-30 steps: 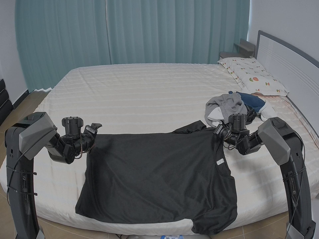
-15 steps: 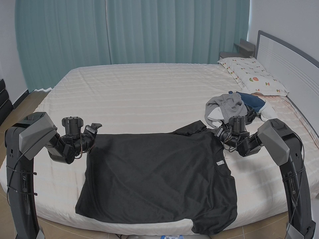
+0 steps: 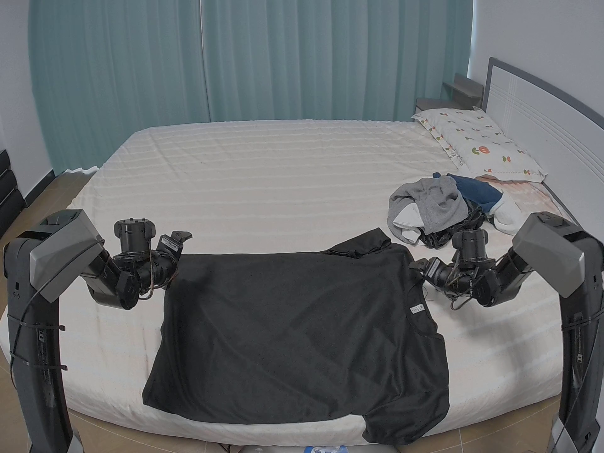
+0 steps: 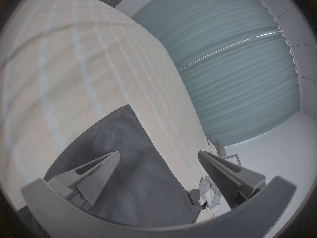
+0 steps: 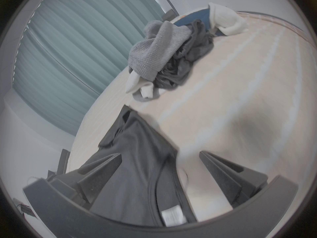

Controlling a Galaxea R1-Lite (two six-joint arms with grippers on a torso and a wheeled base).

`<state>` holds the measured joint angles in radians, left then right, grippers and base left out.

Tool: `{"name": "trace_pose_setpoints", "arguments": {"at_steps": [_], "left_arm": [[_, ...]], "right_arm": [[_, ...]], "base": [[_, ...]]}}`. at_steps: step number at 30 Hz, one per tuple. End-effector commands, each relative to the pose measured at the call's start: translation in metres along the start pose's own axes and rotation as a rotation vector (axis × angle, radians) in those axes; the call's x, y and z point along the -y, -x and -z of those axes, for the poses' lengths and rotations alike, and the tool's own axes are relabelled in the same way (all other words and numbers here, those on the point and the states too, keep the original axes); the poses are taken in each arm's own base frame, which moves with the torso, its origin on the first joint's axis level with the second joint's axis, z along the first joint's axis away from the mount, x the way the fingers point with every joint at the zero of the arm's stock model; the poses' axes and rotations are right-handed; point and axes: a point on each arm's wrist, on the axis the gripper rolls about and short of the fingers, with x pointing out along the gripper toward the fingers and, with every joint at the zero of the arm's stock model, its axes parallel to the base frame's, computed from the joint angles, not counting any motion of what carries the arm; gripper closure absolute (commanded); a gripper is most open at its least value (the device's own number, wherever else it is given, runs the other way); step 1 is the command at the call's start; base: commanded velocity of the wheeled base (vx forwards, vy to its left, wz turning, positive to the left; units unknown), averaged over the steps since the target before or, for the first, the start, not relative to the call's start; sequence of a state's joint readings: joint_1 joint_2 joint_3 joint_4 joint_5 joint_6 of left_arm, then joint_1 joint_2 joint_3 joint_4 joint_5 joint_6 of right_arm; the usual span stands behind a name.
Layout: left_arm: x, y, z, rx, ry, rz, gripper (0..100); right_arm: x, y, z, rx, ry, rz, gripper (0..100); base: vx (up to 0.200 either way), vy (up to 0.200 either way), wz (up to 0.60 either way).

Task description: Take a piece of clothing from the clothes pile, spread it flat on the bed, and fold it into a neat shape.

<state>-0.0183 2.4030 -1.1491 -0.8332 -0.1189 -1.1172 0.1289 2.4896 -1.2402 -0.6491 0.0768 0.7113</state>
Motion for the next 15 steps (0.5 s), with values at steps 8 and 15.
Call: {"name": "trace_pose_setpoints", "arguments": {"at_steps": [8, 15], "left_arm": [[0.020, 0.054, 0.016, -0.066, -0.029, -0.041, 0], [0.004, 0.099, 0.038, -0.191, -0.019, -0.095, 0]], "right_arm": [[0.037, 0.136, 0.054, -0.145, -0.060, -0.071, 0], [0.058, 0.153, 0.073, -0.230, -0.120, -0.058, 0]], "base": [[0.000, 0.000, 0.00], [0.000, 0.000, 0.00]]}}
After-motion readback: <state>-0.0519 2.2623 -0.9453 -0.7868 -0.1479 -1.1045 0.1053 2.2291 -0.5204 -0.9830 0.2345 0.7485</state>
